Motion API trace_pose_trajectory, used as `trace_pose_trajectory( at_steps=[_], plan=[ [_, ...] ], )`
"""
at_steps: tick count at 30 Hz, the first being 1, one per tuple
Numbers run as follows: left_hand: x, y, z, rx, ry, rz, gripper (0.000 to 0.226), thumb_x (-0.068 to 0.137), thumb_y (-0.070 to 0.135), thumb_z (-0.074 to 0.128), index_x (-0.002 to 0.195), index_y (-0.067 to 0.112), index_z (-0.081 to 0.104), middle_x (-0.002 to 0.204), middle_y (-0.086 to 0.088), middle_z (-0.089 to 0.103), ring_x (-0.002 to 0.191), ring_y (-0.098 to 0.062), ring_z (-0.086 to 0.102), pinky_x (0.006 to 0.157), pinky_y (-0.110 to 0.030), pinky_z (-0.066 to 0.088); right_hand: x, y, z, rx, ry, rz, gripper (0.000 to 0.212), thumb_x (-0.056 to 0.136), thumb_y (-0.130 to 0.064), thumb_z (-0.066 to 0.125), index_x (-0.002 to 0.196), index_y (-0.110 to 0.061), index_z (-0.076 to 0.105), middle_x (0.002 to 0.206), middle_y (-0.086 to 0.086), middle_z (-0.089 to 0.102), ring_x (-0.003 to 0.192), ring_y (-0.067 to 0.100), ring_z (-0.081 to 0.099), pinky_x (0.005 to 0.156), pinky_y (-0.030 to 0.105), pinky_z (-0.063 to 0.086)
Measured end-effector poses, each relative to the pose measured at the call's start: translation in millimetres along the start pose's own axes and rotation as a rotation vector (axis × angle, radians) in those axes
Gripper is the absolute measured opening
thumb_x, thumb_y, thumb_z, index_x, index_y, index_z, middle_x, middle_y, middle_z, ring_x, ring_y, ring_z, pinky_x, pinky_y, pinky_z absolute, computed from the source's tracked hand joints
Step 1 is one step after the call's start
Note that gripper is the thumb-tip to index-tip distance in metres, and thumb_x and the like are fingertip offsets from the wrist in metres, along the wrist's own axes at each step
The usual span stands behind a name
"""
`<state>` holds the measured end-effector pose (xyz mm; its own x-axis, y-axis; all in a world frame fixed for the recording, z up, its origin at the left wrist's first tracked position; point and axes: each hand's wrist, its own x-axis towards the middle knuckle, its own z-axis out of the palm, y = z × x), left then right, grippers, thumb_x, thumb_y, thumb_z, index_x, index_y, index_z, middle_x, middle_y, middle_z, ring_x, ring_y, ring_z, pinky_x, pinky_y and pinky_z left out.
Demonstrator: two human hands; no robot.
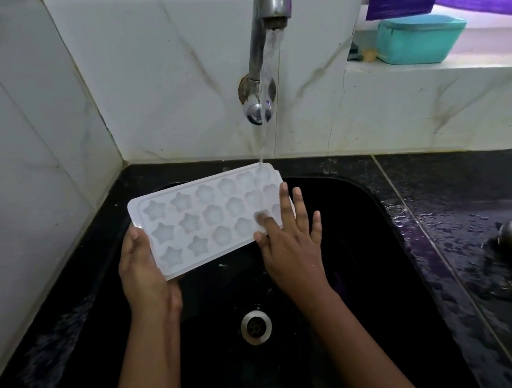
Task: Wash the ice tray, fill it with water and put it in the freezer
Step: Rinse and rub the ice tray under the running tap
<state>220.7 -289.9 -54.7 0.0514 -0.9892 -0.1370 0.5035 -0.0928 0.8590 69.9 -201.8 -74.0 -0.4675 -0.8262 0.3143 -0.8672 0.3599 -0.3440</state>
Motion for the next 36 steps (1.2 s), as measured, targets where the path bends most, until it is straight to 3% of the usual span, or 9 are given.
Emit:
trace_pose_trajectory(
  at_steps=[2, 6, 8, 13, 19, 22, 26, 32, 36],
  plan=[
    [0.1, -0.8, -0.5, -0.001, 0.010, 0.007, 0.024, 0.103, 0.028, 0.043, 0.100, 0.028, 0.068, 0.109, -0.001, 0.072, 0.105, -0.026, 0.067, 0.097, -0.058, 0.047, 0.4, -6.1, -1.9, 0.039, -0.007, 0.009, 0.057, 0.089, -0.045, 0.012, 0.127, -0.027, 0.051, 0.159, 0.002, -0.013, 0.139, 0.013, -0.029, 0.111, 0.045, -0.015],
    [1.2, -1.5, -0.6, -0.017, 0.023, -0.014, 0.025, 0.103, 0.028, 0.043, 0.100, 0.029, 0.067, 0.100, 0.004, 0.074, 0.098, -0.022, 0.069, 0.093, -0.057, 0.049, 4.5, -4.6, -11.3, 0.163, -0.129, 0.068, 0.036, 0.101, -0.039, 0.030, 0.135, -0.035, 0.041, 0.155, -0.002, -0.029, 0.132, 0.011, -0.040, 0.111, 0.049, -0.014],
    [1.4, -1.8, -0.2, -0.025, 0.018, 0.002, 0.025, 0.103, 0.027, 0.042, 0.102, 0.029, 0.067, 0.101, 0.004, 0.073, 0.095, -0.019, 0.069, 0.093, -0.054, 0.051, 5.0, -1.8, -14.9, 0.186, -0.147, 0.084, 0.037, 0.100, -0.043, 0.033, 0.137, -0.039, 0.038, 0.155, -0.003, -0.029, 0.131, 0.009, -0.039, 0.113, 0.052, -0.013],
    [-2.5, -3.7, 2.7, -0.002, -0.015, 0.038, 0.025, 0.104, 0.025, 0.041, 0.102, 0.026, 0.066, 0.096, 0.005, 0.074, 0.094, -0.018, 0.068, 0.095, -0.053, 0.050, 6.5, 6.7, -19.7, 0.067, -0.106, 0.085, 0.034, 0.095, -0.050, 0.042, 0.123, -0.033, 0.052, 0.158, 0.000, -0.021, 0.135, 0.012, -0.036, 0.111, 0.050, -0.016],
    [-1.4, -1.2, 2.6, 0.063, 0.008, 0.072, 0.021, 0.103, 0.026, 0.044, 0.104, 0.026, 0.064, 0.102, 0.003, 0.071, 0.106, -0.025, 0.066, 0.091, -0.045, 0.054, 3.3, 2.4, -14.8, 0.073, -0.191, -0.006, 0.034, 0.097, -0.042, 0.043, 0.129, -0.032, 0.049, 0.146, -0.007, -0.036, 0.132, 0.012, -0.041, 0.112, 0.050, -0.015],
    [0.7, -1.9, 0.0, 0.067, 0.058, 0.074, 0.020, 0.102, 0.027, 0.047, 0.099, 0.027, 0.066, 0.106, 0.001, 0.069, 0.110, -0.028, 0.064, 0.096, -0.049, 0.051, 5.9, 7.1, -14.7, 0.123, -0.216, -0.063, 0.024, 0.094, -0.039, 0.050, 0.114, -0.029, 0.057, 0.148, -0.012, -0.027, 0.133, 0.007, -0.036, 0.116, 0.048, -0.011],
    [2.7, -0.9, -3.4, 0.077, 0.067, 0.078, 0.020, 0.102, 0.027, 0.046, 0.101, 0.029, 0.066, 0.104, 0.004, 0.070, 0.097, -0.017, 0.068, 0.090, -0.044, 0.054, 9.4, 21.4, -24.5, 0.250, 0.001, 0.102, 0.021, 0.082, -0.040, 0.068, 0.089, -0.029, 0.051, 0.159, -0.009, 0.008, 0.144, 0.007, -0.008, 0.115, 0.042, 0.001],
    [4.4, 0.4, -7.4, 0.090, 0.067, 0.090, 0.019, 0.102, 0.029, 0.047, 0.103, 0.030, 0.066, 0.100, 0.007, 0.071, 0.091, -0.012, 0.069, 0.076, -0.032, 0.059, 11.5, 30.8, -26.6, 0.285, 0.050, 0.126, 0.022, 0.084, -0.042, 0.067, 0.100, -0.027, 0.066, 0.159, -0.005, 0.014, 0.146, 0.012, -0.002, 0.115, 0.045, 0.006],
    [7.3, 4.5, -13.0, 0.062, 0.110, 0.062, 0.023, 0.102, 0.028, 0.046, 0.113, 0.021, 0.065, 0.114, -0.003, 0.069, 0.095, -0.016, 0.068, 0.079, -0.036, 0.059, 6.8, 14.4, -14.7, 0.202, -0.020, 0.014, 0.039, 0.092, -0.049, 0.044, 0.125, -0.032, 0.056, 0.159, -0.005, -0.007, 0.142, 0.009, -0.019, 0.115, 0.047, -0.002]
  ],
)
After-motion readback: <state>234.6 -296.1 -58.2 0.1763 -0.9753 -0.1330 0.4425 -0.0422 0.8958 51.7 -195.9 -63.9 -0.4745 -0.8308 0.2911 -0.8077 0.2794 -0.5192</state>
